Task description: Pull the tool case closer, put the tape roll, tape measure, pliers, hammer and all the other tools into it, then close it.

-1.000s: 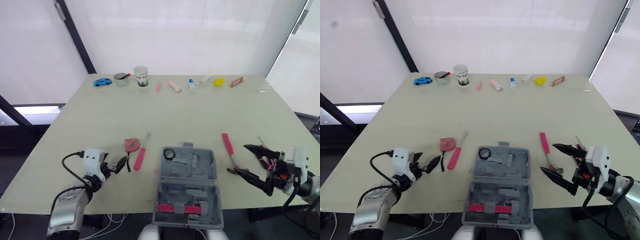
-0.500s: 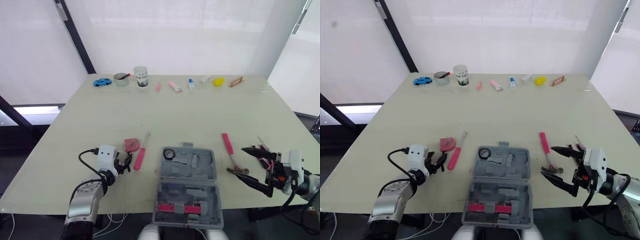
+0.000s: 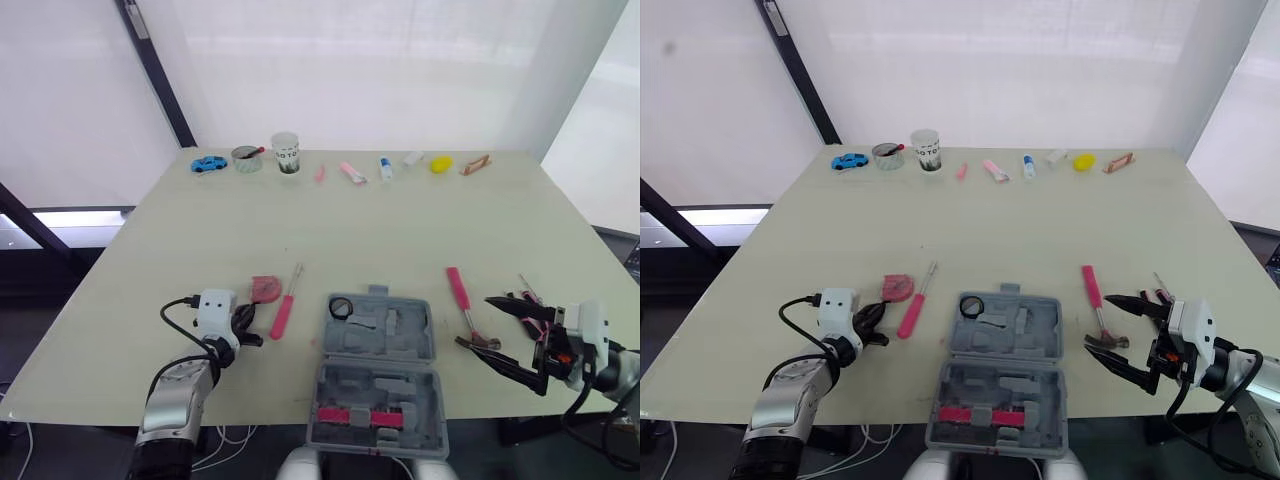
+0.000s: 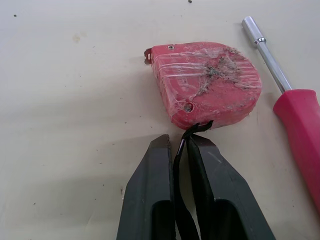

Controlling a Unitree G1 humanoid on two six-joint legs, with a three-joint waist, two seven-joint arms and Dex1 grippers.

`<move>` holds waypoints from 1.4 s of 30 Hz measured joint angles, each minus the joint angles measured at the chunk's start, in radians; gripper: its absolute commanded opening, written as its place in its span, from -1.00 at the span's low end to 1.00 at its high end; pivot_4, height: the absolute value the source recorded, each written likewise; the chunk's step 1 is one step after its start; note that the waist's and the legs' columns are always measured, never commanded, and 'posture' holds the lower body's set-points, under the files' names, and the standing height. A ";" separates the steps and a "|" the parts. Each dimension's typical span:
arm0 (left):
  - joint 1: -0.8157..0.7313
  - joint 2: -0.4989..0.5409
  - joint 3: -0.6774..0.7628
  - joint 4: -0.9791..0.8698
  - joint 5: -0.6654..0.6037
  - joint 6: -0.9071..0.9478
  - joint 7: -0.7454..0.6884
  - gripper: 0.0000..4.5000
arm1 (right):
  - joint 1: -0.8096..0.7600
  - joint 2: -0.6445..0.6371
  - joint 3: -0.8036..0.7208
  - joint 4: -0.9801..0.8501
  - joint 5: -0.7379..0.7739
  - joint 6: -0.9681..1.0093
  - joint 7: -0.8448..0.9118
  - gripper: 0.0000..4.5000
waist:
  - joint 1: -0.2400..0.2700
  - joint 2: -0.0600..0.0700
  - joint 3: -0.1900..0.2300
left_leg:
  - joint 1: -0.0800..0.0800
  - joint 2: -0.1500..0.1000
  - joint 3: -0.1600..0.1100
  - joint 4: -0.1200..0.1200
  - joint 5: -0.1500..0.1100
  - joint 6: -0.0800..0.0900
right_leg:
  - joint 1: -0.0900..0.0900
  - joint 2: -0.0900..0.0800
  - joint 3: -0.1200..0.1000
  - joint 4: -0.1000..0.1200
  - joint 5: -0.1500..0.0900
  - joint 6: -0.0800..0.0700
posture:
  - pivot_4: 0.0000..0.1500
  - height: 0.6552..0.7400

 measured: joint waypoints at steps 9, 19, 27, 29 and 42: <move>0.015 -0.001 0.000 -0.014 -0.003 -0.002 -0.015 -0.99 | -0.011 0.013 0.004 0.005 -0.001 -0.001 0.003 1.00 | 0.007 0.000 0.000 | 0.000 0.000 0.000 0.000 0.000 0.000 | 0.000 0.000 0.000 0.000 0.000 0.000 | 1.00 1.00; 0.219 0.156 -0.003 -0.203 -0.049 0.072 -0.202 -0.99 | -0.005 0.017 0.008 -0.020 0.044 0.023 0.035 1.00 | -0.004 0.001 0.000 | 0.000 0.004 0.001 -0.002 0.000 0.000 | 0.000 -0.001 0.000 -0.001 -0.003 -0.004 | 1.00 1.00; 0.394 0.326 -0.019 -0.379 -0.118 0.179 -0.400 -0.99 | 0.015 -0.026 0.078 -0.077 0.089 0.103 0.114 1.00 | -0.008 0.001 0.001 | 0.000 0.005 0.002 -0.002 0.000 0.000 | -0.001 -0.003 0.000 -0.002 -0.003 -0.005 | 1.00 1.00; 0.421 0.341 -0.024 -0.404 -0.131 0.194 -0.430 -0.99 | 0.015 -0.028 0.098 -0.078 0.087 0.108 0.137 1.00 | -0.008 0.001 0.001 | 0.000 0.005 0.002 -0.002 0.000 0.000 | -0.001 -0.003 0.000 -0.002 -0.003 -0.005 | 1.00 1.00; 0.518 0.407 -0.009 -0.458 -0.159 0.221 -0.519 -0.99 | -0.030 -0.036 0.121 -0.031 0.045 0.086 0.177 1.00 | -0.007 0.001 0.001 | -0.001 0.005 0.002 -0.002 0.000 0.000 | -0.002 -0.003 0.000 -0.002 -0.003 -0.005 | 1.00 1.00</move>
